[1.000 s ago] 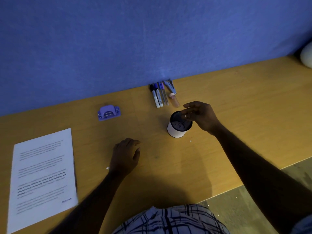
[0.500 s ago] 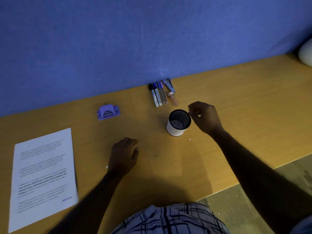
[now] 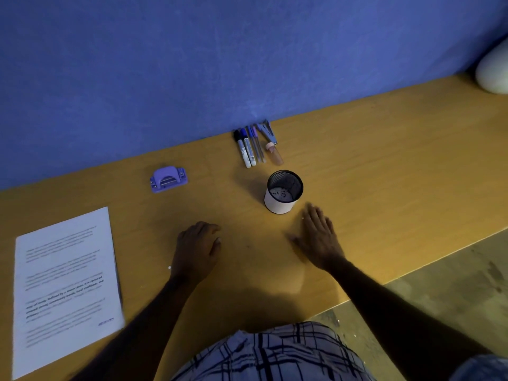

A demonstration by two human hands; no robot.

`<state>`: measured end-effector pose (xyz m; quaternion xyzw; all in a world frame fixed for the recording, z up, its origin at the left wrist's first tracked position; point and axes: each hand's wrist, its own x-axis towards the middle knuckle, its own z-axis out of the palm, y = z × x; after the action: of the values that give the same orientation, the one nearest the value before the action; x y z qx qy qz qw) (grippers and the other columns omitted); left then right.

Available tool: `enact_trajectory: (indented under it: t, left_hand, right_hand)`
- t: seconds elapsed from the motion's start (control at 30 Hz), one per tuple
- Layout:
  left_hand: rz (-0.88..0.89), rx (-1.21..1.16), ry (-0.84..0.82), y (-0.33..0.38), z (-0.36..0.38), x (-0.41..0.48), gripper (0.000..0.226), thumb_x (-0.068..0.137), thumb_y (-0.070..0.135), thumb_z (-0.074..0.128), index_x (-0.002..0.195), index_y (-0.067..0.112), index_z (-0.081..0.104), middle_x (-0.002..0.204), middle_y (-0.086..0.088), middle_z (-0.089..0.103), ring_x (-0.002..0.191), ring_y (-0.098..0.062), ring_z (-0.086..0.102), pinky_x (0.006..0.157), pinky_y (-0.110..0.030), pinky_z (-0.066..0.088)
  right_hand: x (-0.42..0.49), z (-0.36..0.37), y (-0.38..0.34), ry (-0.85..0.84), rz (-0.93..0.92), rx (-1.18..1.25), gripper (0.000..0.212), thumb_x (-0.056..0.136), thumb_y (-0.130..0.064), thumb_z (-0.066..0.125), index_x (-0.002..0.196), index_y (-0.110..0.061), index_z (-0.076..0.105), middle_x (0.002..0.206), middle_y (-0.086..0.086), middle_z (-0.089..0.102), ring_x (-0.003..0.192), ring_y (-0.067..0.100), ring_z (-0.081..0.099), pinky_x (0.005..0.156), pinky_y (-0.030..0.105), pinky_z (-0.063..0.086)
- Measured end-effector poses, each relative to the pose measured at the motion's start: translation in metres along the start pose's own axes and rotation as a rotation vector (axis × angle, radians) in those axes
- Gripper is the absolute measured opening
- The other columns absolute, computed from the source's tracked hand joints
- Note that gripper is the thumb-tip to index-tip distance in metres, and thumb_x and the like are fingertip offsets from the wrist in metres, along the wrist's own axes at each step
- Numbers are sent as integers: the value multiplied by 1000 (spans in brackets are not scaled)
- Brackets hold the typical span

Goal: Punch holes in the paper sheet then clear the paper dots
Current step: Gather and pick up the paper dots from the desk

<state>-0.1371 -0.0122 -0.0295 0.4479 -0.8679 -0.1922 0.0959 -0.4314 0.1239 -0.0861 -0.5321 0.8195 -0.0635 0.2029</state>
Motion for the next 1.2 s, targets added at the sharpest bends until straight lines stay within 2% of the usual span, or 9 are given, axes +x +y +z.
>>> enact_trajectory:
  t: [0.23,0.5,0.7,0.8,0.97,1.1,1.2]
  left_hand:
    - [22,-14,3,-12,-5,-14,29,84,27,54,109,15,65,103,-4,65,94,-27,63,81,-42,46]
    - [-3,5,-42,-53,-19,-45,35,85,32,50,110,14,65,109,-6,65,100,-28,62,85,-41,45]
    - [-35,2,-46,-86,-33,-72,39,85,34,47,109,12,66,108,-9,66,100,-31,62,85,-44,47]
    - [-70,20,-83,-101,-37,-84,41,86,34,47,114,11,65,114,-10,64,105,-32,60,89,-46,47]
    - [-106,36,-53,-117,-39,-105,39,84,34,50,114,14,64,115,-9,61,107,-33,58,89,-48,42]
    - [-158,120,-76,-128,-38,-112,48,85,35,58,129,16,56,132,-11,51,123,-34,47,98,-51,35]
    - [-162,205,-138,-133,-33,-117,61,88,38,58,144,23,41,152,-13,31,138,-36,29,108,-56,24]
  right_hand:
    - [-8,15,-30,59,111,-65,108,82,-87,13,155,-10,-3,163,8,-12,150,23,-12,122,45,-2]
    - [-31,33,-73,52,131,-53,114,78,-91,12,155,-8,-4,163,10,-10,150,23,-11,123,44,-1]
    - [-52,56,-125,40,33,-43,108,81,-88,12,155,-11,-4,163,6,-13,149,20,-15,120,39,-7]
    - [-62,73,-156,22,-22,-44,105,84,-85,15,155,-11,-4,162,5,-14,150,20,-16,122,41,-5]
    - [-75,94,-202,7,-119,-60,101,86,-80,16,155,-9,-2,163,8,-11,150,23,-13,123,43,-2]
    - [-82,108,-235,10,-207,-74,98,88,-76,20,155,-6,4,164,10,-6,151,24,-10,123,45,-1]
    - [-86,115,-254,11,-260,-101,93,91,-72,26,155,-7,8,164,10,-3,151,25,-8,122,48,1]
